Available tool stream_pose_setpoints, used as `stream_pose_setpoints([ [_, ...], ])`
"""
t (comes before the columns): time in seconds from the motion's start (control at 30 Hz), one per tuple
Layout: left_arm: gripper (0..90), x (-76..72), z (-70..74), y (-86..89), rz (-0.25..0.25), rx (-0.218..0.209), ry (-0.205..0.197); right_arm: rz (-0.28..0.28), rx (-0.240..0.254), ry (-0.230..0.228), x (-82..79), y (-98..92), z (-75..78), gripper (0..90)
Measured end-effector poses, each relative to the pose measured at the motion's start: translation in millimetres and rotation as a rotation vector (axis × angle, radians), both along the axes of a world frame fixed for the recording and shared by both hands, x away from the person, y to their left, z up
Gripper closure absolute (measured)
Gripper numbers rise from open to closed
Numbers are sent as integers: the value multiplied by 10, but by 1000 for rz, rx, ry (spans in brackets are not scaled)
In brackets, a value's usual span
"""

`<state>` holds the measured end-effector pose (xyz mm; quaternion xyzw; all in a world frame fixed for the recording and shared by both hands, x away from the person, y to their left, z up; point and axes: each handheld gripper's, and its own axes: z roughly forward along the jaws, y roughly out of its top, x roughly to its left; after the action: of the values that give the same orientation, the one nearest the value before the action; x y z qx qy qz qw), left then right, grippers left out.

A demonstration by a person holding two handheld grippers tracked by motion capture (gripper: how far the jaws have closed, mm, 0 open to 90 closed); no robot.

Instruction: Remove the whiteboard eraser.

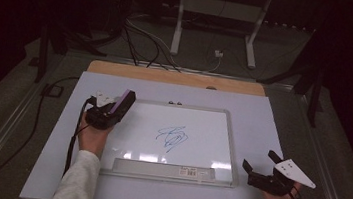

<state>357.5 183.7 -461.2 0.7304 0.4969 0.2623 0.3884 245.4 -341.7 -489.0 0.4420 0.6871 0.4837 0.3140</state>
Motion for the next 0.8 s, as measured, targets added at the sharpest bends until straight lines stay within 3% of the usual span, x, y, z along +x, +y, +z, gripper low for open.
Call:
stream_pose_setpoints([
  [0.8, 643, -170, 85, -129, -82, 38, -40, 1, -2, 5, 5, 11, -6, 0],
])
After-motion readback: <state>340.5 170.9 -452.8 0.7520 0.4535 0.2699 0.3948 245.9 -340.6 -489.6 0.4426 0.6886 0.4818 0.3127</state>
